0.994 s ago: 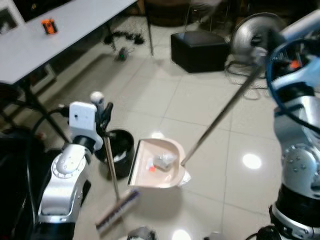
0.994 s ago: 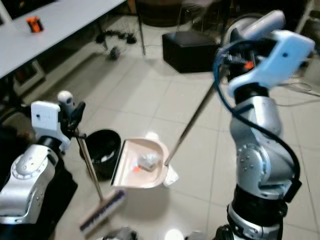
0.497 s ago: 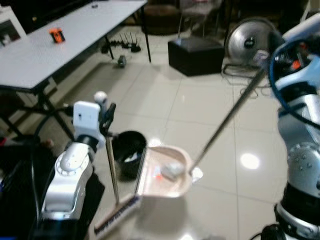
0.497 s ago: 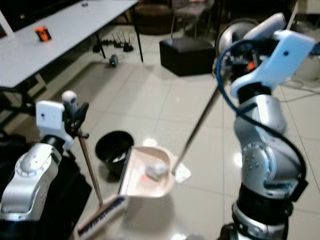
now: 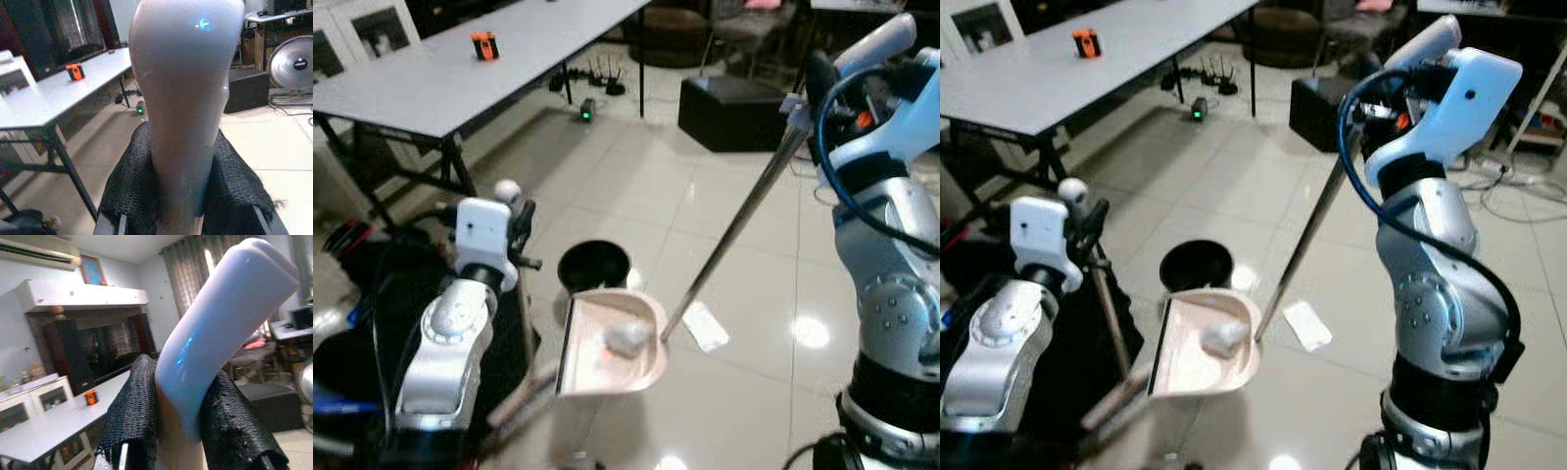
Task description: Sweep floor
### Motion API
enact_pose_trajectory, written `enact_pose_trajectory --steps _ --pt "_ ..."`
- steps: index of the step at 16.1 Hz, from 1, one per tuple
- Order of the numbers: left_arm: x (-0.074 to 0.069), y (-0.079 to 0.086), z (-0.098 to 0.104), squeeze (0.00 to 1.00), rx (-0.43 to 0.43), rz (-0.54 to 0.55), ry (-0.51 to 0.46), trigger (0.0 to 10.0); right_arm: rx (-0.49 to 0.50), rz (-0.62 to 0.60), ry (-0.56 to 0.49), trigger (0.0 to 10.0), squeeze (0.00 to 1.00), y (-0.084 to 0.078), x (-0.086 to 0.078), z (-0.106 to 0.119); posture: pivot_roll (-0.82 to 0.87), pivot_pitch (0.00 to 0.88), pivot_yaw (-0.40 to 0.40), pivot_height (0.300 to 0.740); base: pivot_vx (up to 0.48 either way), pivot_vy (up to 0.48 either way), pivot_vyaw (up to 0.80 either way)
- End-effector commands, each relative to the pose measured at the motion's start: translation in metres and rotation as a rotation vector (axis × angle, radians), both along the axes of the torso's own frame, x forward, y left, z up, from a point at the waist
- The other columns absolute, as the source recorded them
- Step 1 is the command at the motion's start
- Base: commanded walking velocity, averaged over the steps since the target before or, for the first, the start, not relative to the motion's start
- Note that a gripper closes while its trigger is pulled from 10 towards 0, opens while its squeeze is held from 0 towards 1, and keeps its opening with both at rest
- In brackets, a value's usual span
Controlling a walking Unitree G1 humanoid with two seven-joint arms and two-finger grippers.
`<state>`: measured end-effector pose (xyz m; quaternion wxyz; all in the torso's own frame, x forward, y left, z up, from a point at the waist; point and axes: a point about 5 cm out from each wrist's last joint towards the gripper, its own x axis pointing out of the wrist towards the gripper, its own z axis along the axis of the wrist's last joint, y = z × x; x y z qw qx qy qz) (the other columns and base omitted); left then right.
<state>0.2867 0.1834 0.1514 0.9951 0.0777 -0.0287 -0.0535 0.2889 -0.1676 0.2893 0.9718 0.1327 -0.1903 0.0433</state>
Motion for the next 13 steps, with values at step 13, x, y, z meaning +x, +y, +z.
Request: enact_pose_trajectory --steps 13 --pt "0.0048 -0.0074 0.0118 0.00 0.018 -0.024 -0.063 10.0 0.026 -0.057 -0.065 10.0 0.00 -0.0114 -0.0003 0.0162 -0.08 0.001 0.058 0.740 0.186 0.000 0.00"
